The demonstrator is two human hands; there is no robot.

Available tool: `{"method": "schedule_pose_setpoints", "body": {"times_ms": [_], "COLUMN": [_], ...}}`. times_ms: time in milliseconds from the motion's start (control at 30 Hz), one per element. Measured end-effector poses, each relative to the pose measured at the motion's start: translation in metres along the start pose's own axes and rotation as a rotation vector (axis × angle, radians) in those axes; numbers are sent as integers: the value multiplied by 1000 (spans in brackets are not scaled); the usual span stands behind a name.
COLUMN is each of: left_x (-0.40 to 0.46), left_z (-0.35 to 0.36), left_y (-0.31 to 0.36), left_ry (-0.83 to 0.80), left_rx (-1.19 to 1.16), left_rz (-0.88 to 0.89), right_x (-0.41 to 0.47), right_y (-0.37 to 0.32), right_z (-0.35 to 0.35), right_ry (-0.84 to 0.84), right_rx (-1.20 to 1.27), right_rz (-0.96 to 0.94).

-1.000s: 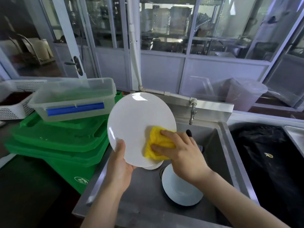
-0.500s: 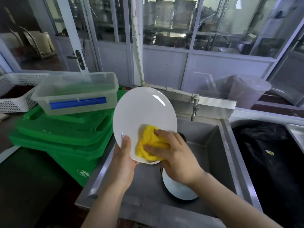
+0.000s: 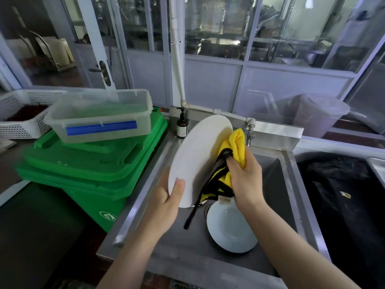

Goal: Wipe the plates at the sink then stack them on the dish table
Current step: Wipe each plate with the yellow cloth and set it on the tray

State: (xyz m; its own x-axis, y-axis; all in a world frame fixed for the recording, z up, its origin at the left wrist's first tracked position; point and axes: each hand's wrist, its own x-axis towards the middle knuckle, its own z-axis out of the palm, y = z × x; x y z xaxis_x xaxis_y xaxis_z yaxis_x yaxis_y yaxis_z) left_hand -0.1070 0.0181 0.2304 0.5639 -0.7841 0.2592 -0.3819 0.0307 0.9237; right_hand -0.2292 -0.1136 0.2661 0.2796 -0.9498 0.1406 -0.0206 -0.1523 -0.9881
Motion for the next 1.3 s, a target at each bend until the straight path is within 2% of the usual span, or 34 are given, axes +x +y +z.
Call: {"method": "schedule_pose_setpoints", "body": {"times_ms": [100,200,367,533,600,700,733,800,867,1000,1067,1167,1233,1300], "left_x": [-3,-5,0,6,5,4,3,3,3,9,10,12,13,16], "left_z": [0,-7,-17,-18,-11,-7,-7,-7,-8,-2,-2,-6,-6,-5], "left_y": [-7,-10,-16,-26,-27,-23,-23,-25,-23,-12,-9,-5,0,6], "left_ry": [-62,-135,-201,-75,35,219,223,115,49,-26,-23,-14,-13,18], "left_rx": [144,326,353,431,272,-287,-519,-951,-1140,-1188,-1162,-1096,-1061,-1041], "left_rz": [2,69,196,340,261,-212,-348,-570,-654,-622,-591,-485,-413,-361], "right_x": [-1,2,2,-4,-5,-5,-4,0,2,4,6,12,18,20], "right_y": [-6,-10,-13,-18,-15,-10,-9,-5,-4,-3,-1,8,10,7], "right_z": [2,-1,-11,-21,-19,-18,-19,-22,-26,-32,-35,-36,-37,-35], "right_ry": [-10,-130,-271,-284,-258,-217,-215,-217,-224,-296,-261,-124,-45,-73], "right_rx": [305,607,707,698,679,665,662,671,651,621,579,469,228,-42], "right_rz": [176,362,555,613,581,543,533,503,510,539,500,303,83,-212]}}
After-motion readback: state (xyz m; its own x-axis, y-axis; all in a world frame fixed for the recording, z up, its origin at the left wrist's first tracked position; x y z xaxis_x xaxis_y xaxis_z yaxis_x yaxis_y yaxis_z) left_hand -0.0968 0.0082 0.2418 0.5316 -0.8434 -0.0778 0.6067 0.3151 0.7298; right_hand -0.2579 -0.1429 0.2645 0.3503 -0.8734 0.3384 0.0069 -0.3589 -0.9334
